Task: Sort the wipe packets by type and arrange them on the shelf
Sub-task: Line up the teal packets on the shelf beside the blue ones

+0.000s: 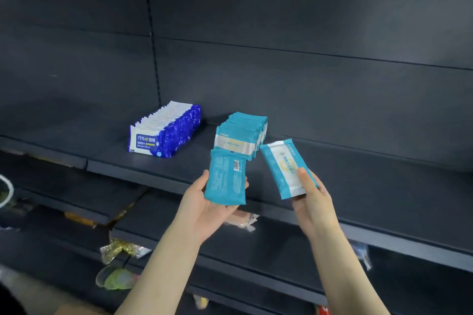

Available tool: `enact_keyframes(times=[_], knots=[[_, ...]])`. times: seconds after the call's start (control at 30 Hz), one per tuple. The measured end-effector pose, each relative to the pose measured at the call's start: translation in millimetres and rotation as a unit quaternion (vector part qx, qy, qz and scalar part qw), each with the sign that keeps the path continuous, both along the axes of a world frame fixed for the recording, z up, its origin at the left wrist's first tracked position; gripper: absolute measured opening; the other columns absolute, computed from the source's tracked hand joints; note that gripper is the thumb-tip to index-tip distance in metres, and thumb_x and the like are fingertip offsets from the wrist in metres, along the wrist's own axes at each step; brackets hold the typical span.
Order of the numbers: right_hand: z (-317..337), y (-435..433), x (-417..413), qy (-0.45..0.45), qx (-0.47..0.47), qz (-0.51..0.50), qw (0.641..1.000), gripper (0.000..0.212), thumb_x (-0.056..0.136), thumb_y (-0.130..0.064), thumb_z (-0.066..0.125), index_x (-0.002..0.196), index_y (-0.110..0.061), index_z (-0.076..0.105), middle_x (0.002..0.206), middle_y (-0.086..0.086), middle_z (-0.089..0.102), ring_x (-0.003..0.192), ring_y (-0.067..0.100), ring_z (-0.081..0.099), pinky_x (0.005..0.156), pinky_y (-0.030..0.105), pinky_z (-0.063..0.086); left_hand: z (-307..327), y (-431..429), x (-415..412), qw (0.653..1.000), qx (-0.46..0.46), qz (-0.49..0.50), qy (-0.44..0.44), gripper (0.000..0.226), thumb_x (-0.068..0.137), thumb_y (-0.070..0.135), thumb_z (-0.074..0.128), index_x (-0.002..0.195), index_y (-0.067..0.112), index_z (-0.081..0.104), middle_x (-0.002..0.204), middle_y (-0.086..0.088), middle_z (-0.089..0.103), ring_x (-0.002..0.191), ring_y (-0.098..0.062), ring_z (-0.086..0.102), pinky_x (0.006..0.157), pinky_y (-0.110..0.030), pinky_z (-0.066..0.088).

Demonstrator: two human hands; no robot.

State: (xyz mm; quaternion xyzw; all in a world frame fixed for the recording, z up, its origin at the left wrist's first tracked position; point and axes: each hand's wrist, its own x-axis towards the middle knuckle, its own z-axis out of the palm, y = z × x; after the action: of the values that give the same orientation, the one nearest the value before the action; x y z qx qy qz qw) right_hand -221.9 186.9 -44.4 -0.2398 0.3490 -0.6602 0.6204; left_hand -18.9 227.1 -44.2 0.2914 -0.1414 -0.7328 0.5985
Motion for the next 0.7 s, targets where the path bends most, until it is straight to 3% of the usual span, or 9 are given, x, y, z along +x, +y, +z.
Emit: enact_keyframes(times=[0.13,0.23,0.3,0.43,0.53,0.7], knots=[[4,-47,2,-0.005,0.026,0.053,0.998,0.032,0.094,-0.014,0.064,0.124,-0.004,0.060,0.116,0.012,0.072,0.103,0.021,0.072,0.073,0.030,0.061,10,-33,11,0.998,-0.007,0.041,-0.041,0.045,0.100,0.046,0.045,0.135,0.021,0.054,0.132,-0.018,0.061,0.114,-0.040,0.064,0.103,-0.057,0.043],[2,-68,3,-0.002,0.049,0.061,0.997,0.037,0.093,-0.017,0.066,0.127,-0.002,0.058,0.116,0.011,0.072,0.101,0.021,0.073,0.069,0.029,0.061,14,-49,26,0.979,-0.030,0.079,-0.185,0.041,0.094,0.043,0.058,0.134,0.036,0.050,0.132,-0.005,0.061,0.112,-0.029,0.066,0.098,-0.050,0.048],[-1,-80,5,0.008,0.060,0.064,0.996,0.036,0.094,-0.019,0.066,0.125,-0.004,0.059,0.116,0.010,0.072,0.099,0.019,0.073,0.071,0.030,0.060,14,-60,38,0.933,-0.043,0.088,-0.346,0.047,0.090,0.043,0.065,0.133,0.044,0.046,0.133,0.005,0.057,0.115,-0.021,0.063,0.102,-0.045,0.046],[-8,-101,15,0.033,0.064,0.059,0.996,0.031,0.095,-0.019,0.064,0.121,-0.003,0.059,0.114,0.011,0.073,0.095,0.019,0.074,0.071,0.031,0.062,5,-87,65,0.791,-0.113,0.032,-0.600,0.066,0.085,0.038,0.074,0.140,0.047,0.038,0.128,0.019,0.055,0.114,0.002,0.053,0.099,-0.025,0.041],[-15,-112,22,0.063,0.073,0.040,0.995,0.022,0.096,-0.020,0.064,0.112,-0.006,0.062,0.110,0.011,0.073,0.091,0.019,0.075,0.073,0.032,0.062,-5,-108,84,0.715,-0.158,-0.037,-0.680,0.071,0.082,0.033,0.078,0.139,0.045,0.038,0.129,0.020,0.052,0.113,0.008,0.051,0.099,-0.018,0.041],[-30,-124,41,0.120,0.061,0.020,0.991,0.021,0.097,-0.020,0.061,0.110,-0.004,0.065,0.103,0.009,0.076,0.091,0.019,0.075,0.076,0.030,0.061,-25,-144,117,0.655,-0.178,-0.115,-0.725,0.074,0.077,0.033,0.082,0.138,0.044,0.041,0.135,0.021,0.049,0.123,0.004,0.045,0.104,-0.019,0.039]])
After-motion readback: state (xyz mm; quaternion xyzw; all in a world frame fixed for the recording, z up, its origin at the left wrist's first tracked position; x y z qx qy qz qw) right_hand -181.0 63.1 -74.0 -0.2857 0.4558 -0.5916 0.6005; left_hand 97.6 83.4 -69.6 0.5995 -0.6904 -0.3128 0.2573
